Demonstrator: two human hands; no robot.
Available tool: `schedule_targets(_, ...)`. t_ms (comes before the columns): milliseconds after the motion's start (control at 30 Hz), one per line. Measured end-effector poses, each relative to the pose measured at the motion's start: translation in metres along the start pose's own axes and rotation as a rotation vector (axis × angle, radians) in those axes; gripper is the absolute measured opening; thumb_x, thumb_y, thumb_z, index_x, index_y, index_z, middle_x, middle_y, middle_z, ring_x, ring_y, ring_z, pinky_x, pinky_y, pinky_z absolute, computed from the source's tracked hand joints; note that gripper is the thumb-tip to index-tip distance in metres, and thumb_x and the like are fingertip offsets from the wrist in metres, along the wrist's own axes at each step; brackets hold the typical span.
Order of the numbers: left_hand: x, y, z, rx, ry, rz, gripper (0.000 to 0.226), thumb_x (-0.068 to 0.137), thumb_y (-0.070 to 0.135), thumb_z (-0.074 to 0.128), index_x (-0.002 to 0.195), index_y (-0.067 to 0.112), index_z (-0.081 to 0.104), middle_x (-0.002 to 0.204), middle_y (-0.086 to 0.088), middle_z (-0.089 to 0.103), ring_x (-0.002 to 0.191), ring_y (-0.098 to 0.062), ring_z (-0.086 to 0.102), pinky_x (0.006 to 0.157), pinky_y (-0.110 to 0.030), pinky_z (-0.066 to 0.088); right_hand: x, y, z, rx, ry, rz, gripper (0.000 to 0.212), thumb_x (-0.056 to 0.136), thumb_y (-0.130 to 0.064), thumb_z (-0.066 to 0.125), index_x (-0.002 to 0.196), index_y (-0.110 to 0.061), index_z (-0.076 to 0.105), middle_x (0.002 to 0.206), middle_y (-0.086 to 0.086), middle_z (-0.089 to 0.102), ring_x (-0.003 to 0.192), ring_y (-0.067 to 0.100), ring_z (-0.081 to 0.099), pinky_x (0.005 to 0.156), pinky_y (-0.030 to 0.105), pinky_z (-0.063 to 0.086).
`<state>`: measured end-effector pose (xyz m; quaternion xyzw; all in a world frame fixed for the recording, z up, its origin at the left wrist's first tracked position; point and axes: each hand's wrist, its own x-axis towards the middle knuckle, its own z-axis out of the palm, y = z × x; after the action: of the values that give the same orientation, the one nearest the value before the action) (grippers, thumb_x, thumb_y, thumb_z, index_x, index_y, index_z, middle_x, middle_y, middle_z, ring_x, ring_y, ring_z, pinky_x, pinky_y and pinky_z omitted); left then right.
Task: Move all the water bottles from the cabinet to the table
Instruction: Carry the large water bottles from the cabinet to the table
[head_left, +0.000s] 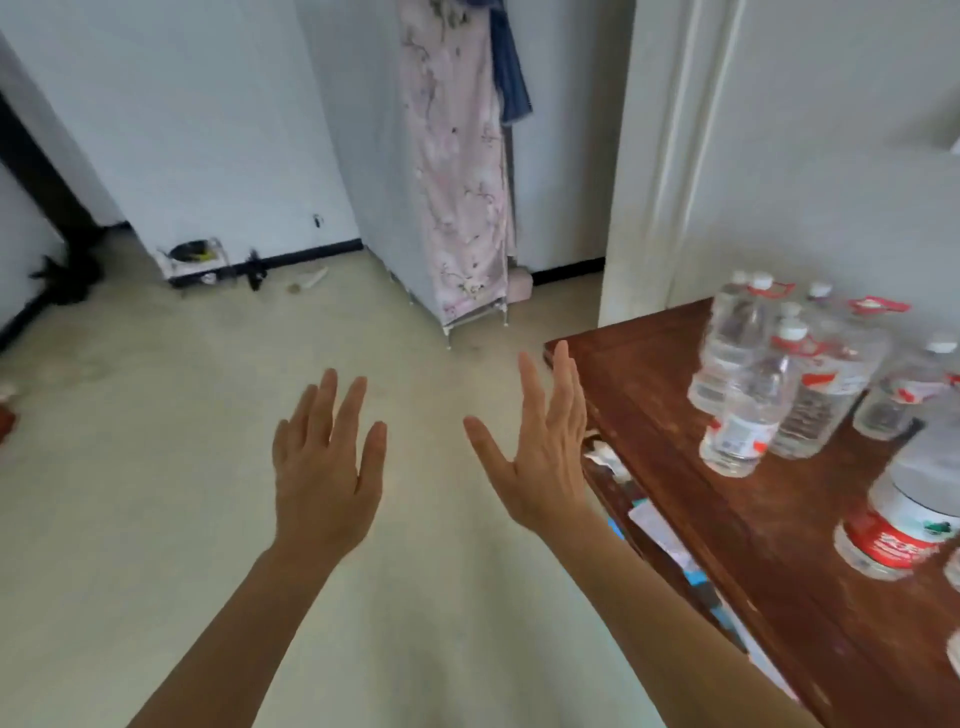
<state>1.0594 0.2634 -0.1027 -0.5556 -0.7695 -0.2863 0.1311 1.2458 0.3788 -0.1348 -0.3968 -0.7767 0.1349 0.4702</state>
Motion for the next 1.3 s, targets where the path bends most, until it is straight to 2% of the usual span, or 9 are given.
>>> schedule_targets(167,-0.002,-0.174,-0.11,0.211,0.081,-0.171,0.057,0.105,0.046,0.028,0.154,0.019,0.035,0.164,-0.011,0.028,0.15,-0.037,0.025,0.117,-0.062,0.025,0.035,-0.158,0.168,0.169,-0.155,-0.203,0.082,0.099,-0.065,0.045,0.162,-0.023,0.016,0.17,0.014,-0.001,0.157,0.032,0.0,0.124,0.059,0.012)
schedule_targets(333,-0.018,-0.283,-0.174,0.345,0.175,-0.363,0.058,0.104,0.046,0.03,0.155,0.018,0.034,0.164,-0.011,0.027,0.151,-0.036,0.023,0.118,-0.063,0.024,0.043,-0.269,0.27,0.308,-0.267,-0.384,0.081,0.098,-0.062,0.048,0.162,-0.02,0.021,0.17,0.015,0.0,0.158,0.032,0.0,0.124,0.058,0.012)
schedule_targets(467,-0.018,-0.349,-0.186,0.373,0.237,-0.477,0.057,0.104,0.045,0.034,0.154,0.018,0.036,0.164,-0.012,0.028,0.15,-0.036,0.025,0.116,-0.063,0.026,0.05,-0.313,0.344,0.362,-0.334,-0.421,0.079,0.098,-0.062,0.047,0.162,-0.023,0.021,0.17,0.013,0.0,0.158,0.03,0.0,0.124,0.057,0.009)
schedule_targets(600,0.002,-0.415,-0.176,0.388,0.248,-0.562,0.058,0.104,0.05,0.03,0.156,0.022,0.033,0.166,-0.009,0.024,0.152,-0.033,0.021,0.118,-0.061,0.025,0.067,-0.334,0.422,0.378,-0.395,-0.475,0.079,0.098,-0.063,0.047,0.162,-0.022,0.023,0.17,0.014,0.001,0.157,0.031,0.002,0.124,0.057,0.011)
schedule_targets(800,0.079,-0.516,-0.159,0.475,0.269,-0.642,0.061,0.104,0.053,0.027,0.158,0.025,0.029,0.167,-0.007,0.018,0.154,-0.031,0.017,0.121,-0.059,0.02,0.145,-0.364,0.548,0.384,-0.438,-0.584,0.08,0.098,-0.064,0.047,0.162,-0.027,0.017,0.171,0.012,-0.002,0.157,0.032,0.002,0.125,0.055,0.006)
schedule_targets(1000,0.177,-0.614,-0.175,0.537,0.279,-0.743,0.062,0.103,0.057,0.023,0.159,0.03,0.019,0.169,-0.005,0.01,0.155,-0.028,0.007,0.122,-0.06,0.015,0.245,-0.432,0.666,0.434,-0.485,-0.705,0.08,0.098,-0.064,0.045,0.162,-0.024,0.02,0.17,0.014,0.001,0.157,0.033,0.005,0.124,0.054,0.005)
schedule_targets(1200,0.206,-0.708,-0.194,0.61,0.301,-0.885,0.065,0.102,0.059,0.024,0.159,0.032,0.015,0.169,-0.008,0.005,0.155,-0.031,0.002,0.121,-0.063,0.01,0.276,-0.495,0.771,0.457,-0.531,-0.855,0.071,0.1,-0.063,0.041,0.161,-0.031,0.025,0.171,0.012,0.001,0.156,0.036,0.006,0.123,0.054,0.003)
schedule_targets(1300,0.209,-0.766,-0.201,0.621,0.323,-0.922,0.066,0.101,0.06,0.024,0.159,0.031,0.017,0.169,-0.008,0.007,0.155,-0.032,0.003,0.12,-0.064,0.01,0.281,-0.527,0.83,0.468,-0.553,-0.894,0.071,0.101,-0.064,0.041,0.162,-0.032,0.021,0.171,0.011,0.0,0.157,0.036,0.002,0.124,0.057,0.004)
